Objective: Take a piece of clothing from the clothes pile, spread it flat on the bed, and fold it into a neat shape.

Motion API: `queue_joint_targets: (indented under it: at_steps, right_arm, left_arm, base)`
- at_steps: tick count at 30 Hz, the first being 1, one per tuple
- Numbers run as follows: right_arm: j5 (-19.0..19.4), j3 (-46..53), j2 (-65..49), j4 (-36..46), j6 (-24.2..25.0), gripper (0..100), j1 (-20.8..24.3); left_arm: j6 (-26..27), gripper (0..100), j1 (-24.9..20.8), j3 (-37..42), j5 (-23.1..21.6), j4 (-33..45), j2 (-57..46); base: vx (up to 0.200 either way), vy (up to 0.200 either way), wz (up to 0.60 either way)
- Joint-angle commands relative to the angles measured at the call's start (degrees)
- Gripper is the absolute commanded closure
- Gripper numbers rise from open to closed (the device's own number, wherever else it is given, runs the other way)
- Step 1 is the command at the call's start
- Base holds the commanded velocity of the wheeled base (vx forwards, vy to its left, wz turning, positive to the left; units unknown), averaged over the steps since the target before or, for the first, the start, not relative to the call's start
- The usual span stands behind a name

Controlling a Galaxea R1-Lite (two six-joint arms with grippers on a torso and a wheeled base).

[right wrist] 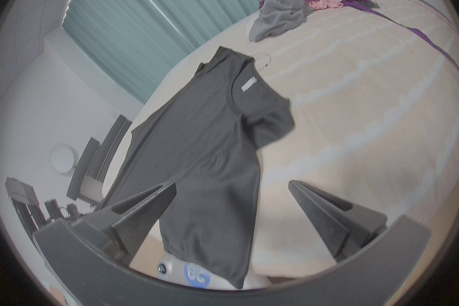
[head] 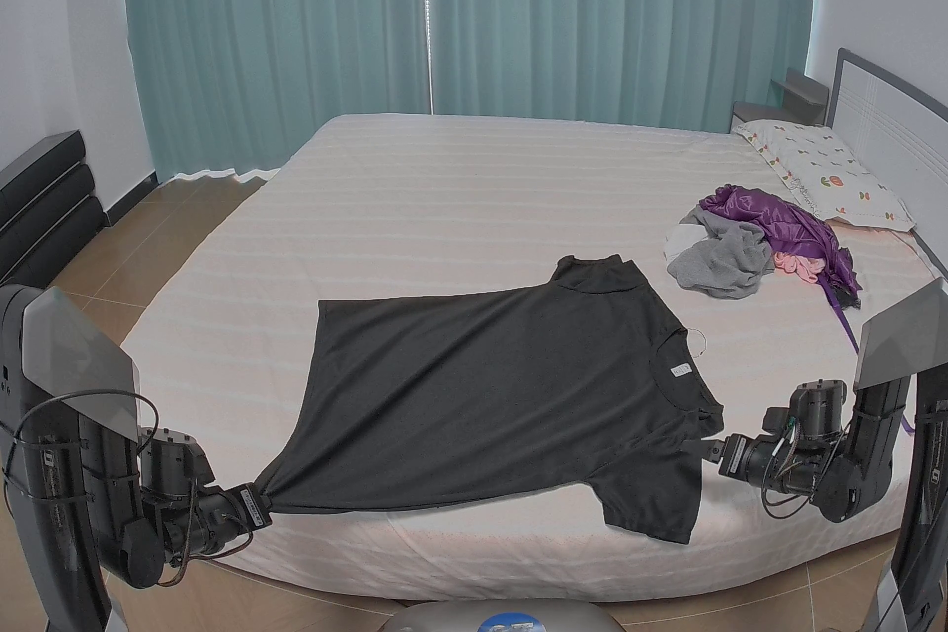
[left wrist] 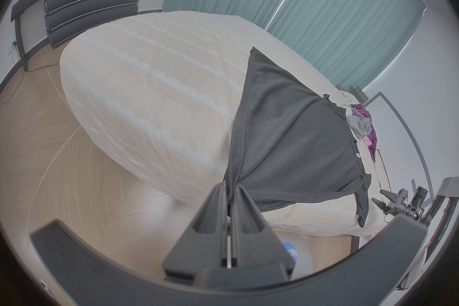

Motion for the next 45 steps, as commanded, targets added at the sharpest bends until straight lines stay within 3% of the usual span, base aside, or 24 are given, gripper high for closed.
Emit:
queue_joint_targets:
  at_steps: [1,8,17,22,35,36,45]
  right_arm:
    - [1.2,3.6,1.3,-0.8,-1.8,0,1.0]
    - [1.3,3.5,6.6,-7.2,-1.0,0,2.9]
    - [1.5,2.8,6.6,-6.8,-0.3,0,3.7]
    - [3.7,2.3,6.6,-6.8,-0.2,0,3.9]
    - [3.4,-0.1,6.3,-4.3,0.2,0,3.8]
    - [3.2,-0.1,6.4,-4.3,0.2,100,3.7]
    - [1.7,-0.1,6.6,-4.3,-0.1,100,3.2]
  left_arm:
    - [0.0,100,0.0,0.1,0.0,0.0,-0.2]
    - [0.0,100,0.0,0.0,0.0,0.0,0.1]
    - [0.0,100,-0.1,0.0,0.0,0.0,0.2]
    - [0.0,100,-0.1,0.0,0.0,0.0,0.2]
    - [0.0,100,-0.1,-0.2,0.0,0.1,0.2]
    - [0.0,100,-0.1,-0.2,0.0,0.0,0.2]
    - [-0.1,100,-0.1,-0.1,0.0,0.0,0.1]
  base:
    - [0.0,0.0,0.0]
    - [0.0,0.0,0.0]
    - [0.0,0.0,0.0]
    - [0.0,0.0,0.0]
    - [0.0,0.0,0.0]
    - [0.0,0.0,0.0]
    - [0.0,0.0,0.0]
